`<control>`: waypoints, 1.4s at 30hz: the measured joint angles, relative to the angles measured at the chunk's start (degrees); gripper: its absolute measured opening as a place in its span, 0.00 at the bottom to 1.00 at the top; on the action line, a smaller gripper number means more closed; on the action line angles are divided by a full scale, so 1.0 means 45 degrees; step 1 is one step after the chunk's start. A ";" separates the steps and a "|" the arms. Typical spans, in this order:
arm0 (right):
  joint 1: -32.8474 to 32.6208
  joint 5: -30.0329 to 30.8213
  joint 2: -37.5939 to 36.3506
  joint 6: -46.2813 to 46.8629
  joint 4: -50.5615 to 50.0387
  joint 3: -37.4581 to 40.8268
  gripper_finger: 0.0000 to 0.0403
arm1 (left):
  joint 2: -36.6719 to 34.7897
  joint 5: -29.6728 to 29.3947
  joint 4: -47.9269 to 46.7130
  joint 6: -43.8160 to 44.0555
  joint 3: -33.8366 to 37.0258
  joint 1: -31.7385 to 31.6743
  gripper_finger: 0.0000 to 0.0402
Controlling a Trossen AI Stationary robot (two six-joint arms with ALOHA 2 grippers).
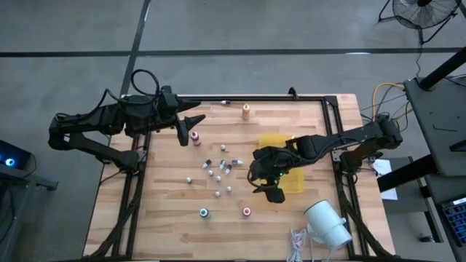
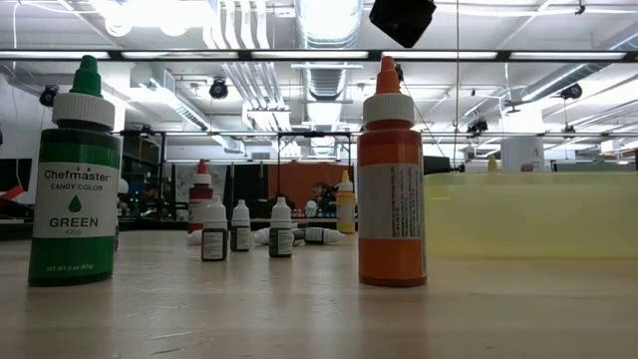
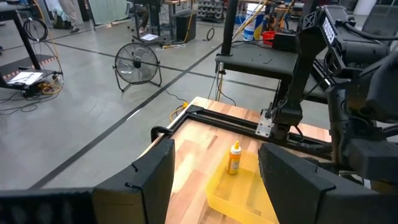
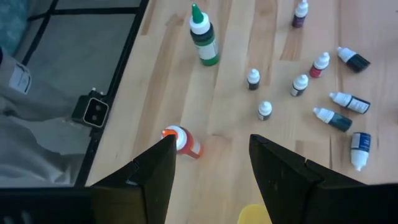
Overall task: Pick & Place food coloring
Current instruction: Put the big orange food coloring bottle into the yellow bin
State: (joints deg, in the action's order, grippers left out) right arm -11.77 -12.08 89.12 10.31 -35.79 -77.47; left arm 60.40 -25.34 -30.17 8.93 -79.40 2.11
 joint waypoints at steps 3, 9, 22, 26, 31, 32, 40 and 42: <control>0.0001 0.0000 0.0081 0.0008 0.0169 0.0000 0.48 | 0.0000 0.0003 -0.0005 0.0006 0.0000 0.0005 0.51; 0.0001 0.0000 0.0107 0.0049 0.0155 0.0000 0.48 | 0.0004 0.0005 -0.0009 0.0010 0.0000 0.0005 0.51; -0.0082 0.0001 0.0102 0.0047 0.0160 0.0000 0.59 | 0.0000 0.0000 -0.0019 0.0015 0.0000 0.0000 0.51; -0.0082 0.0000 0.0102 0.0048 0.0189 0.0000 0.66 | 0.0000 0.0002 -0.0021 0.0015 0.0000 0.0004 0.51; -0.0082 0.0000 0.0102 -0.0094 0.0233 0.0000 0.72 | 0.0000 0.0003 -0.0022 0.0018 0.0000 0.0005 0.51; -0.0082 0.0001 0.0102 -0.0217 0.0233 0.0000 0.72 | 0.0000 0.0003 -0.0021 0.0015 0.0000 0.0001 0.51; -0.0082 0.0004 0.0102 -0.0722 0.0402 0.0000 0.72 | 0.0000 0.0002 -0.0024 0.0019 0.0000 0.0005 0.51; -0.0082 0.0003 0.0102 -0.0758 0.0418 0.0000 0.72 | 0.0000 0.0003 -0.0022 0.0024 0.0000 0.0004 0.51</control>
State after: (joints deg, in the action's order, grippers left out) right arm -12.14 -12.06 89.58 6.90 -33.91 -77.47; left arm 60.40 -25.33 -30.27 9.04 -79.40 2.13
